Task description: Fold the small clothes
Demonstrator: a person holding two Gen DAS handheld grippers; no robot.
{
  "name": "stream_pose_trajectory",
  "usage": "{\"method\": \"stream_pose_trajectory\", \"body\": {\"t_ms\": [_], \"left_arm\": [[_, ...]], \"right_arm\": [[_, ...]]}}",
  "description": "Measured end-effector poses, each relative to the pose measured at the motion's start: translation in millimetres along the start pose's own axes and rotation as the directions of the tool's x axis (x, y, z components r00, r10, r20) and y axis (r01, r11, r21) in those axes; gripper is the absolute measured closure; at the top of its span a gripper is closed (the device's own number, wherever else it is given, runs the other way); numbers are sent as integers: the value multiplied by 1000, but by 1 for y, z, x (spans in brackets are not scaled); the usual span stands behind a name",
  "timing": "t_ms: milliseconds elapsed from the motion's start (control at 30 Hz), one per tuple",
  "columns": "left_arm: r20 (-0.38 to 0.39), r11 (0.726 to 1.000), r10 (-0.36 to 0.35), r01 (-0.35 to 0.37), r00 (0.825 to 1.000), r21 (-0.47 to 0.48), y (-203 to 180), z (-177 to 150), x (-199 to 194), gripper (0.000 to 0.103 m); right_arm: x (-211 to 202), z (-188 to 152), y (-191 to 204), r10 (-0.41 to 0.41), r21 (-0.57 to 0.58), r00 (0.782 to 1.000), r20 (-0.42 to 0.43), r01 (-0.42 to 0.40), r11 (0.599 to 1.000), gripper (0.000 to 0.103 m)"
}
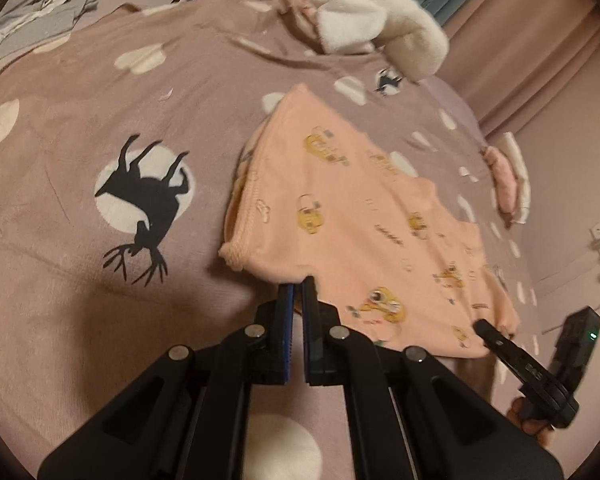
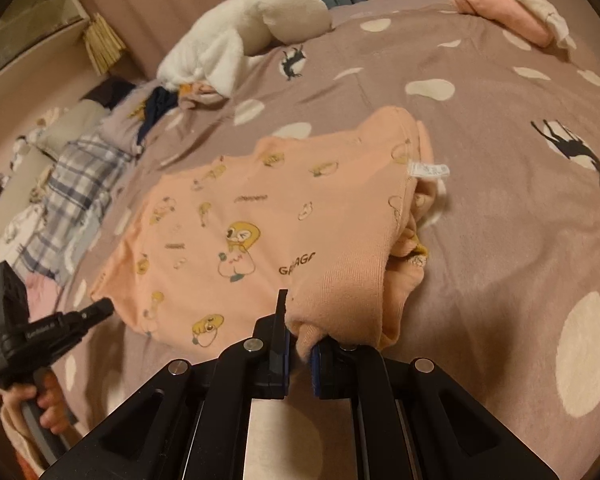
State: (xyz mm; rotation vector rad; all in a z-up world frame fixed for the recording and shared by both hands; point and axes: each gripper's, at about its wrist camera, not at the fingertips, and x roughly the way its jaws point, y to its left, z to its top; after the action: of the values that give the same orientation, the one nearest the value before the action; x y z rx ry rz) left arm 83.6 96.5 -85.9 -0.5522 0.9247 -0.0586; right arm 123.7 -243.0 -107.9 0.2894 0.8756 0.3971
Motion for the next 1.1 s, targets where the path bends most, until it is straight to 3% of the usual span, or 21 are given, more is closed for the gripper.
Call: {"method": "stream_pose_trajectory", "body": {"t_ms": [100, 167, 233, 267, 300, 367, 467, 533, 633, 733, 1000, 1100], "left_arm": [[-24, 999, 17, -18, 1000, -47, 12, 1, 15, 97], [-35, 995, -34, 30, 999, -99, 21, 4, 21, 96], [-31, 989, -94, 90, 995, -121, 25, 12, 24, 86], [-38, 983, -139, 134, 989, -127, 25, 16, 24, 64], [-47, 970, -206, 198, 977, -144, 23, 19, 26, 33], [-39, 929, -338, 326, 941, -172, 14, 25, 24, 3], [-14, 939, -314, 309, 949, -151, 3, 27, 20, 0], [-40, 958, -265, 259, 963, -124, -1, 28, 31, 1], [-53, 971, -232, 227, 971, -79, -6, 23, 26, 2], [-107, 988, -136, 127, 985, -85, -1, 15, 20, 2], [-91, 981, -153, 140, 984, -136, 12, 10, 16, 1], [-1, 976, -171, 170, 985, -134, 10, 14, 24, 1]], "right_arm": [[1, -4, 2, -19, -22, 1000, -11, 18, 1000, 95], [1, -5, -2, -20, -7, 1000, -21, 20, 1000, 95], [-1, -7, -8, -9, 11, 1000, -27, 9, 1000, 95], [0, -8, -10, -2, 18, 1000, -30, 3, 1000, 95], [0, -9, -12, 2, 24, 1000, -31, -1, 1000, 95], [4, -12, -13, -2, 26, 999, -42, 3, 1000, 95], [8, -13, -14, -3, 27, 999, -51, 5, 1000, 95], [7, -12, -15, 4, 31, 999, -53, -2, 1000, 95], [5, -12, -16, 11, 33, 998, -60, -9, 999, 95], [6, -12, -19, 26, 39, 998, -64, -24, 999, 95], [7, -12, -18, 12, 27, 998, -62, -10, 1000, 94], [7, -12, -19, 17, 36, 998, -60, -15, 999, 94]]}}
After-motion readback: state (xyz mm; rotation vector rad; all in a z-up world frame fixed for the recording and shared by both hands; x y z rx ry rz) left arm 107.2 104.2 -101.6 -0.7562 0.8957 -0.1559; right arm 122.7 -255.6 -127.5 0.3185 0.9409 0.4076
